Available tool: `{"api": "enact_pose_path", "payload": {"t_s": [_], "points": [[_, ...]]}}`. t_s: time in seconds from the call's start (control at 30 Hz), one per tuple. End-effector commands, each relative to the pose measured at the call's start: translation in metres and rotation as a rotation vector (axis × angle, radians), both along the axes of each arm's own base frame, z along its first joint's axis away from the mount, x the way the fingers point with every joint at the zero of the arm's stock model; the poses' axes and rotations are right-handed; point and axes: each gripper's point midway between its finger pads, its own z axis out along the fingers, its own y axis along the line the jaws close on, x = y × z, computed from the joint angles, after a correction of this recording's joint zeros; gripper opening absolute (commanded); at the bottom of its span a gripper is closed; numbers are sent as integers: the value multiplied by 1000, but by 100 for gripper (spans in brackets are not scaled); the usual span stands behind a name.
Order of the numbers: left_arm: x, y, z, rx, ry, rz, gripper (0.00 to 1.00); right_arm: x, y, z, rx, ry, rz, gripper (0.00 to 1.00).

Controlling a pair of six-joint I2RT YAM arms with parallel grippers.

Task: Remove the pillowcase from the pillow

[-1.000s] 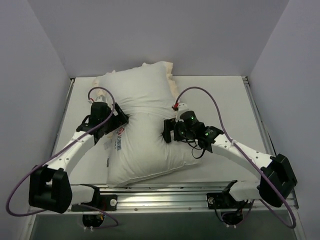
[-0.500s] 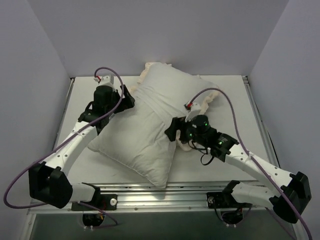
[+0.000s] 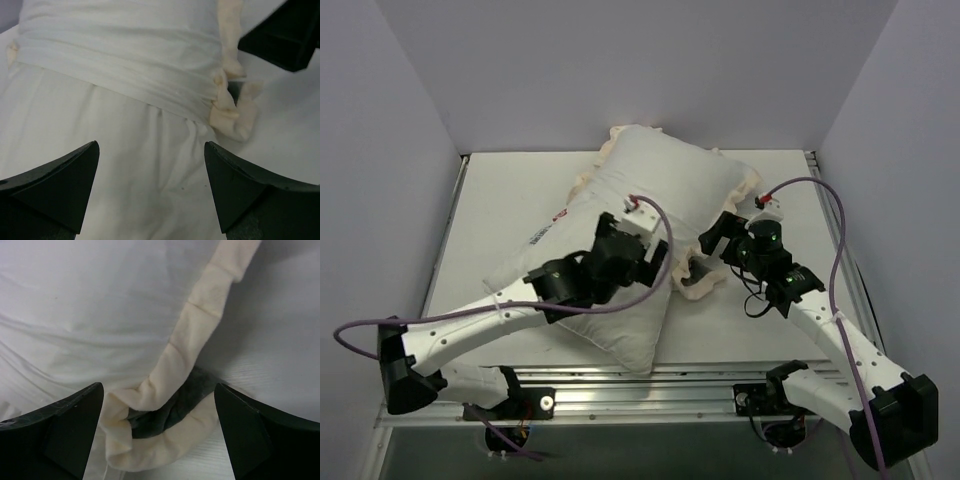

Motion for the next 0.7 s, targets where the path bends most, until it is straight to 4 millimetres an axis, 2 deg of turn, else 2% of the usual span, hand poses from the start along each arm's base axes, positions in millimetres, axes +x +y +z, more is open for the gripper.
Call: {"api": "enact_pose_path", "payload": {"t_s": [0.0, 0.03, 0.1, 0.17, 0.2, 0.37, 0.5, 0.53, 0.6, 0.63, 0.67], "points": [[-11, -5, -24, 266, -41, 59, 94, 3, -5, -1, 81, 13, -4, 88], [-21, -19, -26, 265, -33, 34, 94, 2, -4, -1, 91, 15, 10, 89], [-27, -30, -50, 333, -1, 23, 94, 3, -9, -4, 97, 20, 6, 92], [-30, -36, -62, 333, 21, 35, 94, 0, -6, -8, 109, 31, 32, 93], [-30, -37, -72, 351, 36, 41, 94, 0, -5, -10, 117, 37, 38, 93], [-31, -35, -98, 363, 78, 82, 94, -2, 9, -12, 195, 22, 103, 94], [-31, -30, -118, 370, 117, 110, 100, -4, 21, -23, 255, 48, 145, 94], [-31, -27, -125, 374, 129, 115, 100, -3, 27, -19, 286, 35, 164, 94], [-32, -27, -132, 349, 149, 120, 88, -2, 31, -21, 312, 35, 176, 94], [-31, -24, -138, 352, 160, 125, 77, -2, 33, -21, 326, 21, 184, 94], [-31, -25, -140, 334, 169, 131, 71, -1, 34, -24, 332, 28, 185, 94]]}}
